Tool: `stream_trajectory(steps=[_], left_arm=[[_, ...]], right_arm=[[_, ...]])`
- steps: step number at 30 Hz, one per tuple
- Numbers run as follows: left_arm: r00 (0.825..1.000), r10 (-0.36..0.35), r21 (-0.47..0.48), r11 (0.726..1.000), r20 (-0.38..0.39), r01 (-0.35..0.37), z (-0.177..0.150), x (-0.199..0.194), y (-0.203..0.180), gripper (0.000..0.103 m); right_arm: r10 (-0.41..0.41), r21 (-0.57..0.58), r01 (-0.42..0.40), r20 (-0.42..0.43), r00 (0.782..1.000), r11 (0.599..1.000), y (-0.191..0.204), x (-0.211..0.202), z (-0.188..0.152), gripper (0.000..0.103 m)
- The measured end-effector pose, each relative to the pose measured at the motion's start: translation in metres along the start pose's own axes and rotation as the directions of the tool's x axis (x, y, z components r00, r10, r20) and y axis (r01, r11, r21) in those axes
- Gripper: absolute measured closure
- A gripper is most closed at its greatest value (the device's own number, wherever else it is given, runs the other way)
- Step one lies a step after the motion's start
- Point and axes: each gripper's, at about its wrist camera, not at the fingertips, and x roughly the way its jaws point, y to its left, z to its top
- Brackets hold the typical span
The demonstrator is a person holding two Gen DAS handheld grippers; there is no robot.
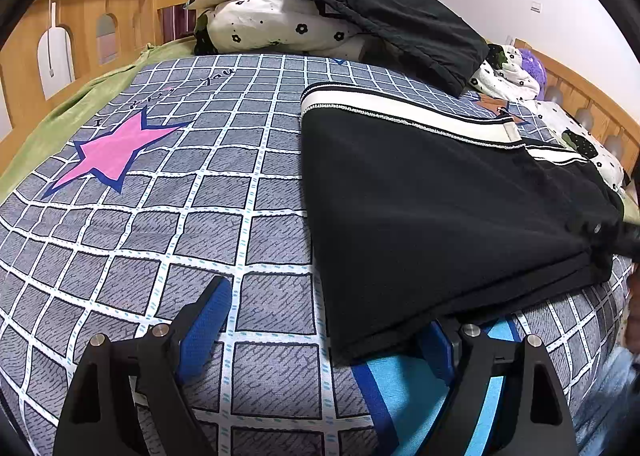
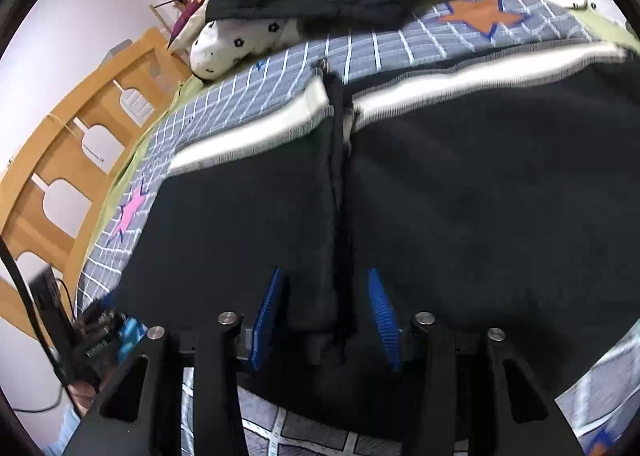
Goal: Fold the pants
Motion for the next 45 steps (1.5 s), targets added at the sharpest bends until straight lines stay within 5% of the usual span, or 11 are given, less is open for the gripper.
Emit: stream_trajectory(steps=[4, 6, 10, 15, 17, 23, 27, 33, 36, 42, 45], left_arm=[[1.0, 0.004, -0.002, 1.0, 0.0, -0.004, 0.0, 0.0, 0.001, 0.018], [1.0, 0.007, -0.004, 1.0, 0.002, -0.007, 0.0, -0.001, 0.001, 0.017], [1.0, 0.009, -0.006, 1.0, 0.001, -0.009, -0.002, -0.001, 0.0, 0.017], [1.0, 0.01, -0.006, 1.0, 0.0, -0.01, -0.001, -0.002, 0.0, 0.016], [1.0, 0.012, -0.007, 1.0, 0.001, -0.012, -0.002, -0.002, 0.001, 0.016], [0.998, 0.056, 0.007, 0.998, 0.016, -0.056, -0.01, -0.012, -0.007, 0.016], [0.999, 0.045, 0.001, 0.999, 0.026, -0.045, -0.02, -0.027, -0.009, 0.016], [0.997, -0.054, -0.073, 0.996, 0.06, 0.059, -0.024, -0.059, 0.0, 0.016], [0.995, -0.056, -0.091, 0.994, 0.079, 0.063, -0.006, -0.062, -0.005, 0.016], [0.999, 0.04, -0.064, 0.997, -0.004, -0.04, 0.018, -0.023, -0.024, 0.016], [0.993, 0.014, -0.076, 0.997, -0.114, -0.023, 0.008, 0.01, -0.024, 0.015]], right_arm=[[0.006, 0.012, -0.006, 0.009, 1.0, 1.0, 0.003, -0.006, -0.005, 0.078], [0.078, 0.085, -0.085, 0.081, 0.994, 0.993, -0.003, -0.027, -0.002, 0.078], [0.06, 0.13, -0.064, 0.035, 0.998, 0.989, -0.013, -0.009, -0.003, 0.062], [0.005, 0.05, -0.007, 0.039, 0.999, 0.999, 0.002, 0.012, -0.007, 0.059], [0.012, 0.038, -0.013, 0.028, 1.0, 0.999, 0.008, 0.015, -0.002, 0.076], [0.142, 0.122, -0.158, 0.127, 0.982, 0.98, -0.008, -0.016, 0.017, 0.081], [0.062, 0.102, -0.062, -0.001, 0.998, 0.993, -0.012, 0.015, 0.005, 0.075], [-0.034, -0.082, 0.044, 0.116, 0.993, 0.996, 0.005, -0.031, -0.013, 0.066], [-0.039, -0.096, 0.043, 0.044, 0.998, 0.994, 0.0, -0.016, -0.022, 0.066], [-0.031, -0.089, 0.039, 0.096, 0.995, 0.995, -0.008, -0.049, -0.031, 0.066], [-0.067, -0.025, 0.072, 0.175, 0.982, 0.997, -0.033, -0.08, -0.027, 0.056]])
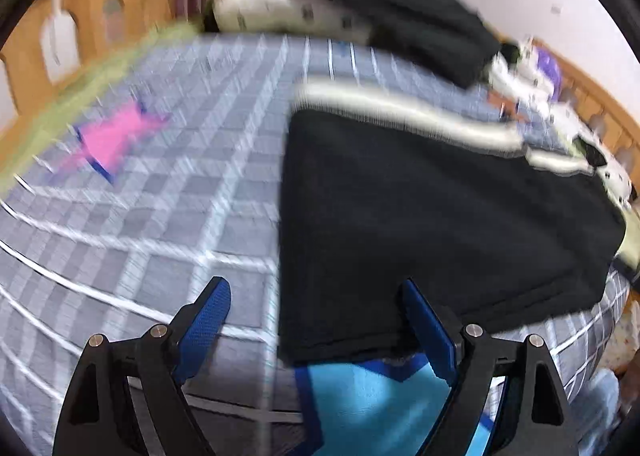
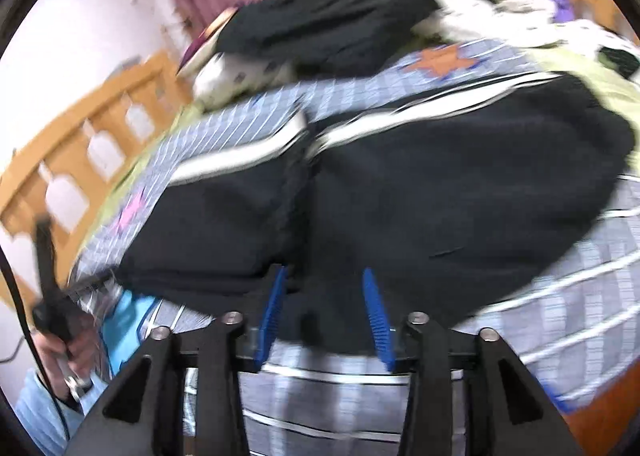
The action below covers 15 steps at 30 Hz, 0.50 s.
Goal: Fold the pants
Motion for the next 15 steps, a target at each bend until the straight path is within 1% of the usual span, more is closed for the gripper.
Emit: stream_trajectory(steps=[1, 2, 3, 4, 5, 6, 8, 10, 13, 15], left_arm=[[1.0, -0.002, 0.0, 1.0, 0.028, 0.002, -0.002, -0.002, 0.0, 0.014], [0.999, -0.002, 0.011, 1.0, 0.048, 0.002, -0.002, -0.005, -0.001, 0.014], [0.999, -0.003, 0.016, 1.0, 0.05, 0.002, -0.001, -0.007, -0.001, 0.014], [0.998, -0.011, 0.009, 1.0, 0.061, 0.01, 0.0, -0.01, 0.001, 0.014], [0.996, -0.025, -0.012, 1.0, 0.081, 0.026, 0.002, -0.014, 0.004, 0.014], [0.995, -0.033, -0.026, 0.999, 0.09, 0.035, 0.005, -0.015, 0.007, 0.014], [0.994, -0.052, -0.051, 0.997, 0.092, 0.057, 0.018, -0.013, 0.01, 0.015], [0.996, -0.054, -0.061, 0.996, 0.077, 0.059, 0.033, -0.005, 0.01, 0.016], [0.997, -0.06, -0.056, 0.996, 0.052, 0.063, 0.055, 0.01, 0.008, 0.018], [0.996, -0.086, -0.054, 0.995, 0.025, 0.087, 0.071, 0.025, 0.01, 0.02]], right_arm=[[-0.038, 0.044, 0.036, 0.029, 0.999, 0.998, -0.021, -0.013, 0.007, 0.052], [-0.069, 0.074, 0.065, 0.048, 0.996, 0.995, -0.038, -0.027, 0.006, 0.049], [-0.102, 0.102, 0.095, 0.063, 0.993, 0.99, -0.053, -0.034, 0.011, 0.046], [-0.141, 0.139, 0.13, 0.075, 0.987, 0.982, -0.072, -0.041, 0.015, 0.04], [-0.179, 0.185, 0.161, 0.08, 0.981, 0.969, -0.093, -0.047, 0.02, 0.038], [-0.198, 0.234, 0.174, 0.084, 0.977, 0.956, -0.114, -0.051, 0.025, 0.038], [-0.205, 0.296, 0.172, 0.083, 0.975, 0.94, -0.146, -0.052, 0.031, 0.038], [-0.222, 0.341, 0.185, 0.075, 0.972, 0.922, -0.169, -0.046, 0.038, 0.038], [-0.189, 0.38, 0.148, 0.072, 0.979, 0.913, -0.194, -0.029, 0.052, 0.038], [-0.162, 0.402, 0.119, 0.076, 0.984, 0.908, -0.204, -0.018, 0.059, 0.038]])
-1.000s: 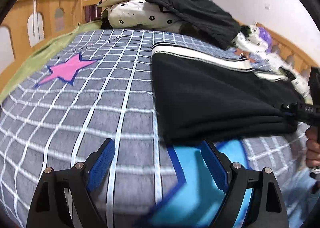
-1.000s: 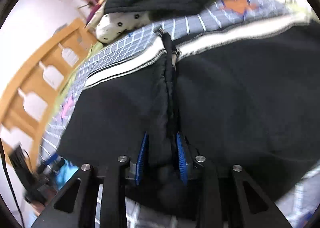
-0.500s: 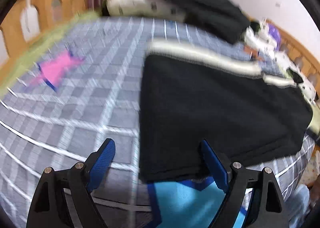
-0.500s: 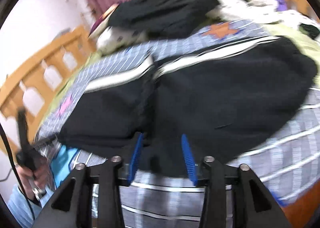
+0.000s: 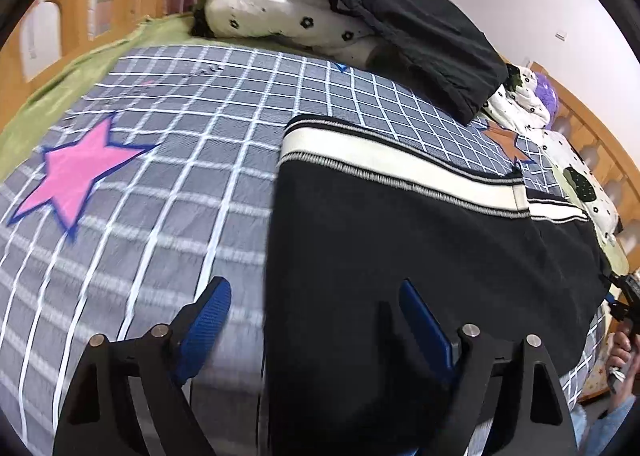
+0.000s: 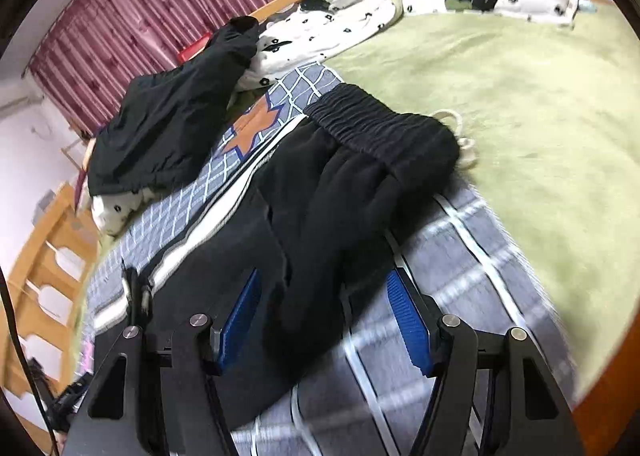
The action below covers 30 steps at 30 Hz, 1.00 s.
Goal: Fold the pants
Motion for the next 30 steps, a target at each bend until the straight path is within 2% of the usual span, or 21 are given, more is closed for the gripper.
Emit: stream_trajectory(steps=[2, 3, 4, 8, 9, 10, 11, 12, 13, 16, 18, 22, 26, 28, 30], left_arm=[[0.999, -0.004, -0.014, 1.0, -0.042, 0.004, 0.013, 0.017, 0.005, 0.026], [0.998, -0.012, -0.023, 1.0, -0.063, 0.011, 0.016, 0.024, 0.009, 0.036], [0.996, -0.021, -0.038, 0.999, -0.084, 0.018, 0.021, 0.032, 0.013, 0.041], [0.985, -0.112, -0.041, 0.993, -0.133, 0.108, 0.031, 0.047, 0.018, 0.042], [0.981, -0.13, -0.032, 0.991, -0.147, 0.127, 0.034, 0.05, 0.017, 0.05], [0.978, -0.143, -0.047, 0.989, -0.152, 0.138, 0.037, 0.052, 0.017, 0.063], [0.976, -0.149, -0.065, 0.988, -0.159, 0.14, 0.038, 0.054, 0.017, 0.069], [0.976, -0.148, -0.068, 0.988, -0.159, 0.138, 0.04, 0.053, 0.016, 0.084], [0.98, -0.144, -0.057, 0.989, -0.137, 0.137, 0.043, 0.047, 0.013, 0.092], [0.985, -0.158, -0.04, 0.987, -0.067, 0.155, 0.053, 0.023, 0.002, 0.093], [0.983, -0.184, -0.047, 0.982, -0.024, 0.183, 0.063, 0.01, -0.005, 0.093], [0.97, -0.24, -0.066, 0.968, 0.032, 0.242, 0.081, -0.014, -0.011, 0.093], [0.952, -0.289, -0.078, 0.952, 0.097, 0.297, 0.097, -0.044, 0.003, 0.094], [0.954, -0.275, -0.082, 0.955, 0.123, 0.286, 0.104, -0.059, 0.016, 0.094], [0.963, -0.227, -0.08, 0.968, 0.143, 0.239, 0.111, -0.079, 0.039, 0.093]], right_arm=[[0.001, 0.025, -0.001, 0.001, 1.0, 1.0, -0.003, 0.014, 0.009, 0.038], [0.001, 0.045, -0.001, -0.006, 1.0, 0.999, -0.006, 0.024, 0.014, 0.038], [0.005, 0.063, -0.004, -0.015, 1.0, 0.998, -0.006, 0.032, 0.018, 0.038], [0.019, 0.09, -0.017, -0.031, 0.999, 0.996, -0.011, 0.05, 0.03, 0.035], [0.005, 0.085, -0.003, -0.032, 0.999, 0.996, -0.009, 0.053, 0.033, 0.035], [-0.024, 0.071, 0.026, -0.031, 0.999, 0.997, -0.005, 0.056, 0.036, 0.04], [-0.052, 0.056, 0.053, -0.023, 0.998, 0.997, -0.001, 0.056, 0.038, 0.057], [-0.062, 0.031, 0.062, -0.015, 0.998, 0.998, 0.005, 0.055, 0.04, 0.07], [-0.05, 0.004, 0.05, -0.007, 0.999, 0.999, 0.01, 0.051, 0.041, 0.083], [-0.092, -0.125, 0.102, 0.079, 0.993, 0.987, 0.05, 0.027, 0.044, 0.089], [-0.097, -0.204, 0.124, 0.14, 0.985, 0.971, 0.087, 0.008, 0.047, 0.09], [-0.03, -0.296, 0.094, 0.213, 0.977, 0.951, 0.156, -0.03, 0.055, 0.09], [0.052, -0.389, 0.046, 0.239, 0.97, 0.92, 0.228, -0.066, 0.056, 0.091], [0.093, -0.424, 0.018, 0.24, 0.966, 0.906, 0.254, -0.082, 0.051, 0.091], [0.155, -0.446, -0.034, 0.238, 0.959, 0.894, 0.278, -0.095, 0.044, 0.091]])
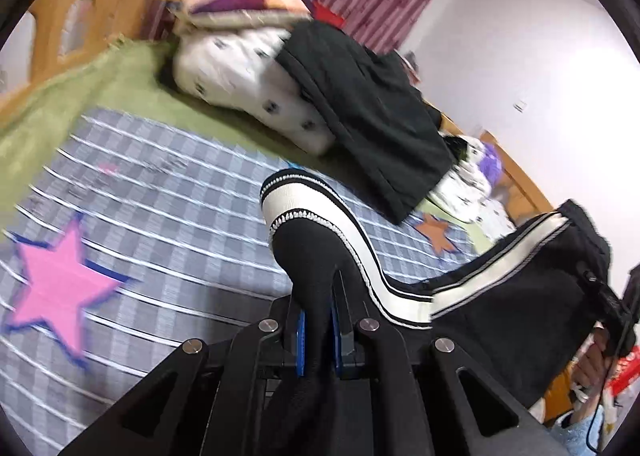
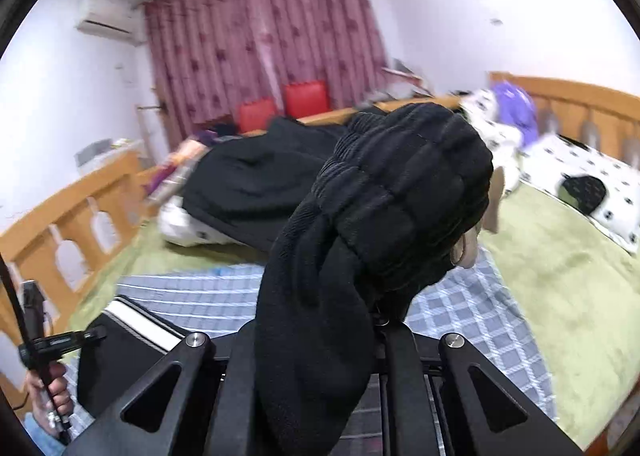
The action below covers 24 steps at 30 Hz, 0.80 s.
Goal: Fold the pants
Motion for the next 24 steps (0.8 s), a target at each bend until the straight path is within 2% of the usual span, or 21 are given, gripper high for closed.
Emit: stream_trajectory(steps=[4, 6, 8, 9, 11, 13, 14, 16, 18, 20, 21, 22, 24], left_arm=[[0.994, 0.109, 0.022, 0.994, 0.011, -0.109, 0.013, -0.033, 0.044, 0.093], [0.984, 0.181, 0.057, 0.982, -0.002, -0.18, 0.009, -0.035, 0.066, 0.093], [0.974, 0.225, 0.068, 0.972, -0.026, -0.223, 0.0, -0.025, 0.086, 0.093], [0.969, 0.243, 0.067, 0.969, -0.052, -0.239, -0.007, -0.015, 0.098, 0.093], [0.947, 0.307, 0.065, 0.951, -0.099, -0.302, -0.025, 0.006, 0.122, 0.093], [0.934, 0.333, 0.053, 0.943, -0.129, -0.329, -0.038, 0.019, 0.143, 0.091], [0.934, 0.327, 0.033, 0.945, -0.147, -0.325, -0.044, 0.024, 0.153, 0.088], [0.927, 0.335, 0.019, 0.941, -0.167, -0.337, -0.045, 0.027, 0.162, 0.074], [0.916, 0.365, 0.051, 0.931, -0.166, -0.362, -0.042, 0.022, 0.155, 0.074], [0.903, 0.409, 0.103, 0.912, -0.133, -0.398, -0.034, 0.016, 0.147, 0.072], [0.897, 0.432, 0.131, 0.899, -0.097, -0.419, -0.029, 0.012, 0.139, 0.065], [0.899, 0.433, 0.149, 0.896, -0.073, -0.419, -0.025, 0.01, 0.133, 0.057], [0.923, 0.382, 0.16, 0.915, -0.051, -0.37, -0.017, 0.008, 0.123, 0.051]], right_arm=[[0.095, 0.03, -0.096, 0.007, 0.995, 0.995, 0.022, 0.002, -0.013, 0.091], [0.099, 0.03, -0.098, -0.024, 0.995, 0.995, 0.024, 0.023, -0.031, 0.091], [0.093, 0.06, -0.087, -0.1, 0.991, 0.994, 0.015, 0.054, -0.06, 0.091], [0.078, 0.08, -0.064, -0.172, 0.982, 0.995, 0.006, 0.078, -0.078, 0.091], [-0.02, 0.077, 0.044, -0.296, 0.955, 0.996, -0.013, 0.112, -0.119, 0.091], [-0.08, 0.073, 0.118, -0.394, 0.916, 0.99, -0.034, 0.132, -0.151, 0.088], [-0.076, 0.097, 0.131, -0.438, 0.896, 0.987, -0.049, 0.137, -0.168, 0.086], [0.021, 0.177, 0.071, -0.469, 0.883, 0.982, -0.066, 0.132, -0.185, 0.083], [0.057, 0.198, 0.051, -0.5, 0.864, 0.979, -0.072, 0.123, -0.19, 0.08], [0.035, 0.151, 0.051, -0.519, 0.854, 0.987, -0.066, 0.107, -0.189, 0.078], [0.001, 0.09, 0.054, -0.526, 0.851, 0.995, -0.06, 0.098, -0.186, 0.077], [-0.034, 0.035, 0.062, -0.526, 0.85, 0.997, -0.056, 0.09, -0.182, 0.076], [-0.111, -0.084, 0.08, -0.493, 0.863, 0.993, -0.042, 0.069, -0.172, 0.076]])
